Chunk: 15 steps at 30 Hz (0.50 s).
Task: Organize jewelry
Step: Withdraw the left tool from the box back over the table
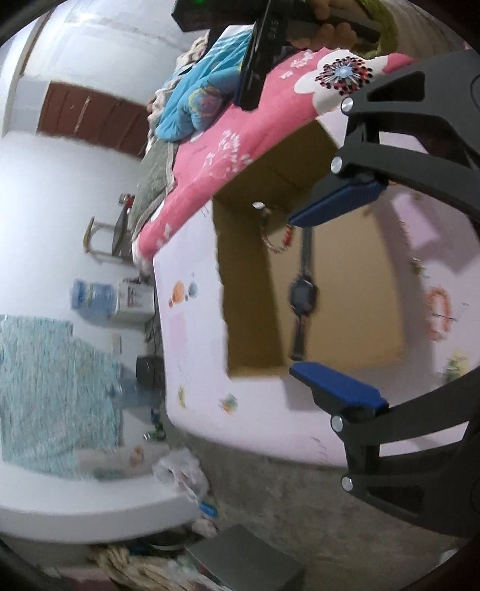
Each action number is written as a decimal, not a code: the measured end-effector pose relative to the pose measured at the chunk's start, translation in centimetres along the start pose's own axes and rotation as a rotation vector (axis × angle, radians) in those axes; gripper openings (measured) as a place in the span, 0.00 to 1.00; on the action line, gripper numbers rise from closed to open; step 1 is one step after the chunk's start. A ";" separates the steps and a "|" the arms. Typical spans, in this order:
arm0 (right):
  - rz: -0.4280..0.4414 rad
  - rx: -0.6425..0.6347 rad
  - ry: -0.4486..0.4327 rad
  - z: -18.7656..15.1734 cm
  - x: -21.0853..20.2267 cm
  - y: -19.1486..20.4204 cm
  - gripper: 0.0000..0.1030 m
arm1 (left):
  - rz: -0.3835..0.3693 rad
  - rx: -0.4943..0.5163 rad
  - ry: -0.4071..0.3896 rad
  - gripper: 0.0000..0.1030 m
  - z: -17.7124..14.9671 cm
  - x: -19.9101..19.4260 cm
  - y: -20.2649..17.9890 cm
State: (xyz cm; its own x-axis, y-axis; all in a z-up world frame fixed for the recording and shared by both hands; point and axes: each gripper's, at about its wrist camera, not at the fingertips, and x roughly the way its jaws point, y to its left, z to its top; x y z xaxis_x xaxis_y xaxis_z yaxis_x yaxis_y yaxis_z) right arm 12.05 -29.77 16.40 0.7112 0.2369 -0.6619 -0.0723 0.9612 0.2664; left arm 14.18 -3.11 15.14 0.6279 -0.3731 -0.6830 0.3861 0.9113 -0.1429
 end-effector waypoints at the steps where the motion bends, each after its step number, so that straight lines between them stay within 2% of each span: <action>1: -0.003 -0.013 -0.003 -0.6 -0.5 0.7 0.68 | 0.000 -0.022 0.003 0.71 -1.1 -0.7 0.5; 3: -0.006 -0.045 -0.007 -2.0 -1.2 2.4 0.73 | 0.009 -0.064 0.018 0.76 -3.7 -1.7 1.5; 7: -0.029 -0.094 0.010 -4.9 -1.7 5.2 0.81 | 0.069 -0.088 0.082 0.79 -8.2 -1.4 2.8; 10: -0.058 -0.123 0.063 -8.0 -0.7 7.1 0.85 | 0.115 -0.118 0.164 0.79 -12.0 -0.1 3.8; 15: -0.154 -0.130 0.189 -13.4 2.7 8.3 0.86 | 0.119 -0.140 0.268 0.79 -16.8 2.2 4.2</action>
State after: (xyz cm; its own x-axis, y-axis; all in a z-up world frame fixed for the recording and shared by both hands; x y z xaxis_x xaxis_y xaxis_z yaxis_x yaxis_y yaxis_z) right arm 3.97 -19.28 7.40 0.5784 0.0966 -0.8100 -0.0709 0.9952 0.0681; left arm 5.82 2.88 1.02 0.4554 -0.2201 -0.8626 0.2121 0.9679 -0.1350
